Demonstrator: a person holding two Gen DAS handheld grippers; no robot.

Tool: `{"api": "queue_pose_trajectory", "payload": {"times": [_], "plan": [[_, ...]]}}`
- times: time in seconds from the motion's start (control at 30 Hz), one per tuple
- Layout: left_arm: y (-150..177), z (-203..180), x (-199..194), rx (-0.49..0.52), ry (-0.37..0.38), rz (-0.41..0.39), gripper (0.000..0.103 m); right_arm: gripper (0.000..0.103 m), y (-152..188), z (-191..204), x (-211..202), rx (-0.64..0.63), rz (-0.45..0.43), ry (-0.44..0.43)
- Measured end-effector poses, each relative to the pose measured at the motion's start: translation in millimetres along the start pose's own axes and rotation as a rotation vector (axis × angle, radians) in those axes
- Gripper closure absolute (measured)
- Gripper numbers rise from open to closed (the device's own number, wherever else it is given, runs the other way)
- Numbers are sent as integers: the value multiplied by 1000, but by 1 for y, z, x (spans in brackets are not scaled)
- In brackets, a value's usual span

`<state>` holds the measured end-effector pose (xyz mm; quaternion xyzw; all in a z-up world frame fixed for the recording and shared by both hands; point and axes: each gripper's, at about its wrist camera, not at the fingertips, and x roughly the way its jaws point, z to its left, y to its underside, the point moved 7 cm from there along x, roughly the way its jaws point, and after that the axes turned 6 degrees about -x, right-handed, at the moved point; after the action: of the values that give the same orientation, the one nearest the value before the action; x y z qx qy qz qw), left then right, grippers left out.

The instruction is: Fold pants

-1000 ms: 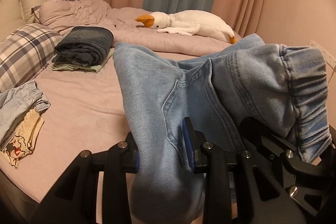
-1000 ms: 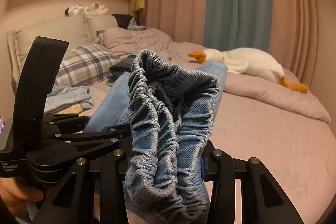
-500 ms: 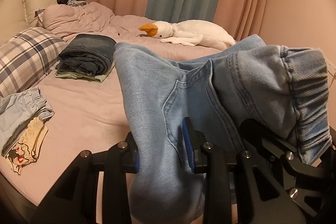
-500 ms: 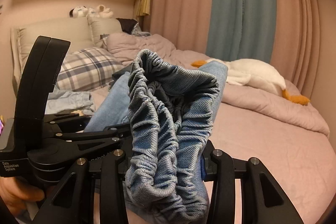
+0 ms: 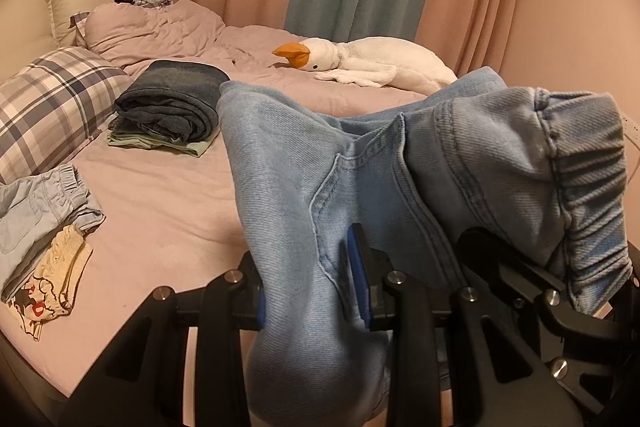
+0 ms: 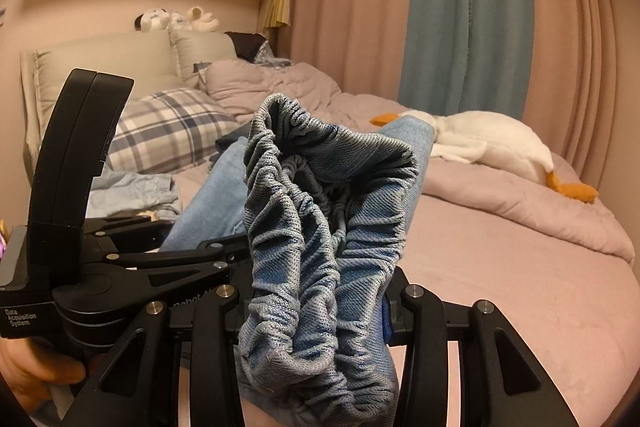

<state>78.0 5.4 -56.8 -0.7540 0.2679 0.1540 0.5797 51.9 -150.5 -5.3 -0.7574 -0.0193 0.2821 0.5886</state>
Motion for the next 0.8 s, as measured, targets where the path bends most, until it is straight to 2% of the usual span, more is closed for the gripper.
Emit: {"api": "queue_pose_trajectory", "payload": {"times": [0.8], "plan": [[-20, 3, 47, 12, -14, 27, 72, 59, 4, -1, 16, 37, 10, 0]]}}
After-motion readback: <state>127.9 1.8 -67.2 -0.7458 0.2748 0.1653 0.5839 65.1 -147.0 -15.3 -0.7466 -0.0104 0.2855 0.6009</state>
